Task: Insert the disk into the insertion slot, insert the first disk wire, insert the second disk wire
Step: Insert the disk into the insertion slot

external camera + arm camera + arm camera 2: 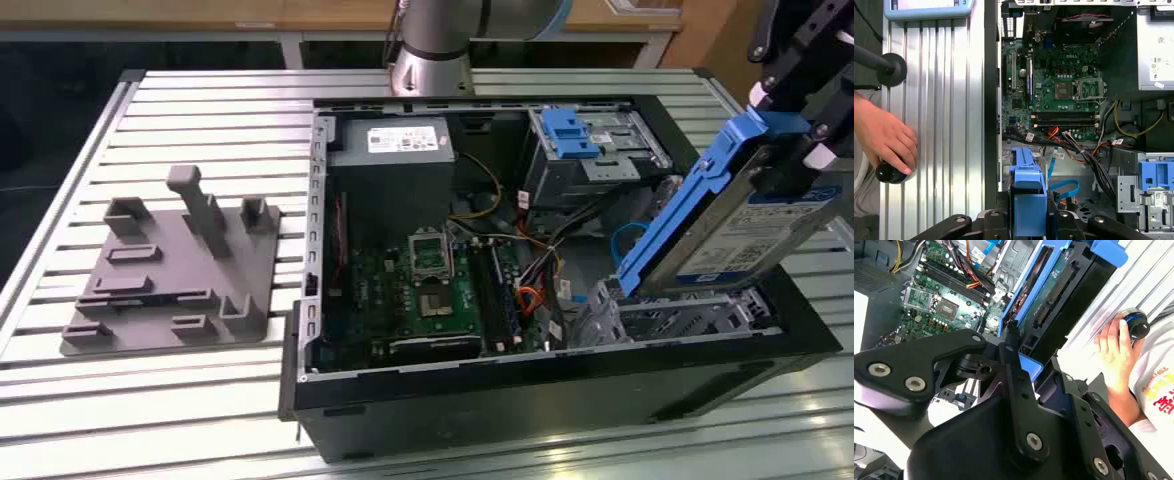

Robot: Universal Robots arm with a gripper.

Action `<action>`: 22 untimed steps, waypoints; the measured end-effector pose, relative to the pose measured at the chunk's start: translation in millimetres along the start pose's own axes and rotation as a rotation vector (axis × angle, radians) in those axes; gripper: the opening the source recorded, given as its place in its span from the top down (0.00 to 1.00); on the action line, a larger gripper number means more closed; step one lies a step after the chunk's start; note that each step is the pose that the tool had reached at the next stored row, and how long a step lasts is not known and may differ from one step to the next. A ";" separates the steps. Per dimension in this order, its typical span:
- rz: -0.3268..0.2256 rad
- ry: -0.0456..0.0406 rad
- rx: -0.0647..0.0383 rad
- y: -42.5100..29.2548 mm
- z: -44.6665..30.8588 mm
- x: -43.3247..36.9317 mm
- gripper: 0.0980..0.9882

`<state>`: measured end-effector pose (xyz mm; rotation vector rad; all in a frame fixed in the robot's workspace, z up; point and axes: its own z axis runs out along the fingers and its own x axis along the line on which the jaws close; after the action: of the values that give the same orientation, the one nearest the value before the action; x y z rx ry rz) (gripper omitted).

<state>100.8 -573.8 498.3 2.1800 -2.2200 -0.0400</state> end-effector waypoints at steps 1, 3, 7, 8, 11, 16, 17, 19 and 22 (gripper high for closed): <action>0.000 0.0000 0.000 0.0 0.0 0.0 0.70; 0.000 0.0000 0.000 0.0 0.0 0.0 0.70; 0.000 -0.0001 0.000 0.0 0.0 0.0 0.70; 0.000 0.0000 0.000 0.0 0.0 0.0 0.70; 0.000 -0.0001 0.000 0.0 0.0 0.0 0.70; 0.000 -0.0089 0.000 0.1 0.0 0.3 0.70; -0.001 -0.0161 0.000 0.1 0.0 0.4 0.70; -0.001 -0.0306 0.000 0.0 0.0 0.9 0.70; -0.002 -0.0543 -0.001 0.0 0.0 1.8 0.70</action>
<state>100.8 -575.6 498.3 2.2069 -2.2451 -0.1013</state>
